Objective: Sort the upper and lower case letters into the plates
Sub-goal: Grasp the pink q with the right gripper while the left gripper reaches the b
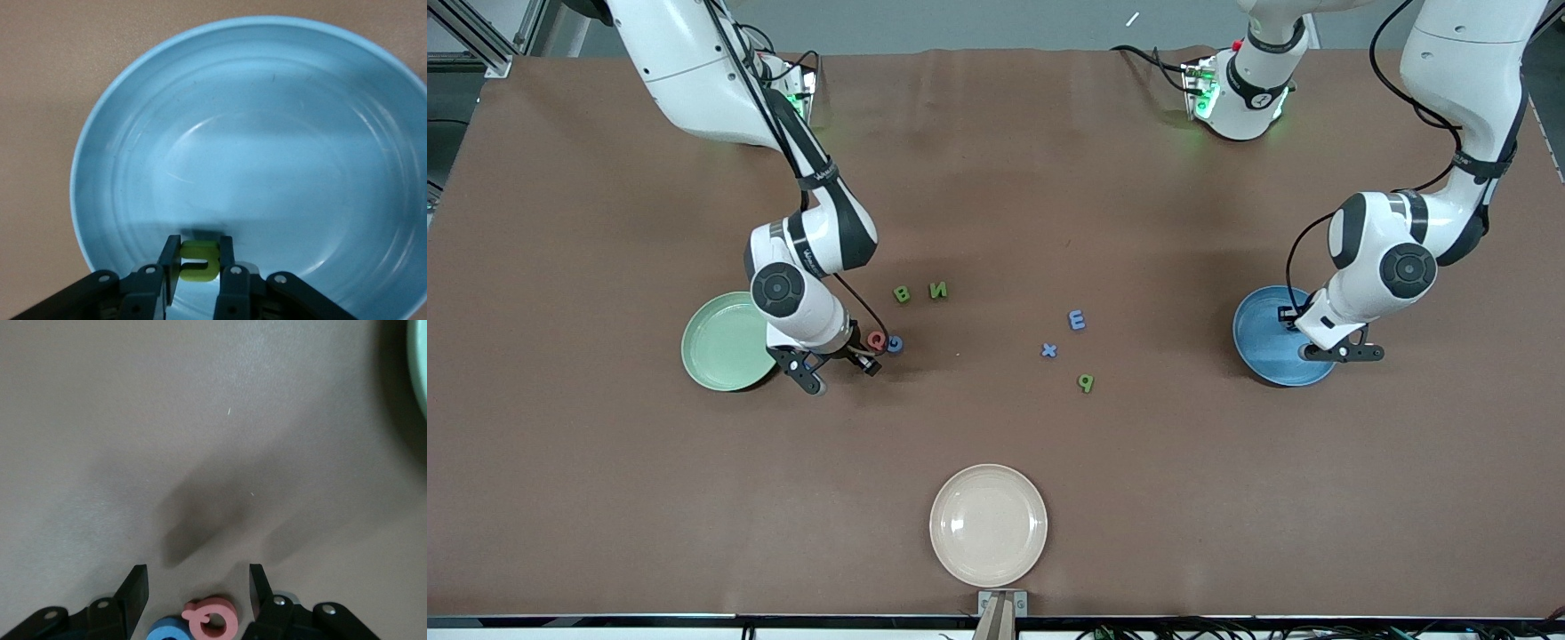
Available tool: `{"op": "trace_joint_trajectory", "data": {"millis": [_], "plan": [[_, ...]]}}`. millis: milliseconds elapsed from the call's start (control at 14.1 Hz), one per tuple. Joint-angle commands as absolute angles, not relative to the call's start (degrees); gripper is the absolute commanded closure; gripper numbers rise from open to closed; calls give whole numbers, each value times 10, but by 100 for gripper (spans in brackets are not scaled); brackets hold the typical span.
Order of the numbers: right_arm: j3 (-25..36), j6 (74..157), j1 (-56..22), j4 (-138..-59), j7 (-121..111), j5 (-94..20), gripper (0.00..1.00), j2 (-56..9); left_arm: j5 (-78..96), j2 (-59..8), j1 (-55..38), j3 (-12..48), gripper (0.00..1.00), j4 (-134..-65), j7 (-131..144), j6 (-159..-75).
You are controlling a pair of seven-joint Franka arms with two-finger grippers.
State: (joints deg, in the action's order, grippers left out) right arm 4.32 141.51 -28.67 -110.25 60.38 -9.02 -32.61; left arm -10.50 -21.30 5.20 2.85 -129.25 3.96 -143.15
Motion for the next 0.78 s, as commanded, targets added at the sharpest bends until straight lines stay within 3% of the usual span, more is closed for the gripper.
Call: {"op": "trace_joint_trajectory", "data": {"millis": [0, 71, 213, 285, 427, 711], "plan": [[50, 1424, -308, -1108, 627, -98, 31, -329, -117, -212, 59, 33, 78, -1297, 37, -1441], [50, 1424, -311, -1110, 631, -98, 31, -329, -117, -211, 58, 33, 64, -1297, 36, -1441], [50, 1423, -313, -1114, 632, -98, 31, -329, -117, -205, 55, 36, 19, -1296, 34, -1437], [50, 1423, -315, -1119, 632, -98, 31, -329, -117, -200, 55, 50, 3, -1295, 36, -1434], [50, 1423, -320, -1125, 632, -97, 31, -328, -115, -181, 55, 75, 0, -1290, 47, -1425], [50, 1423, -320, -1131, 632, -95, 31, -327, -107, -181, 51, 134, 0, -1217, 109, -1354]]}}
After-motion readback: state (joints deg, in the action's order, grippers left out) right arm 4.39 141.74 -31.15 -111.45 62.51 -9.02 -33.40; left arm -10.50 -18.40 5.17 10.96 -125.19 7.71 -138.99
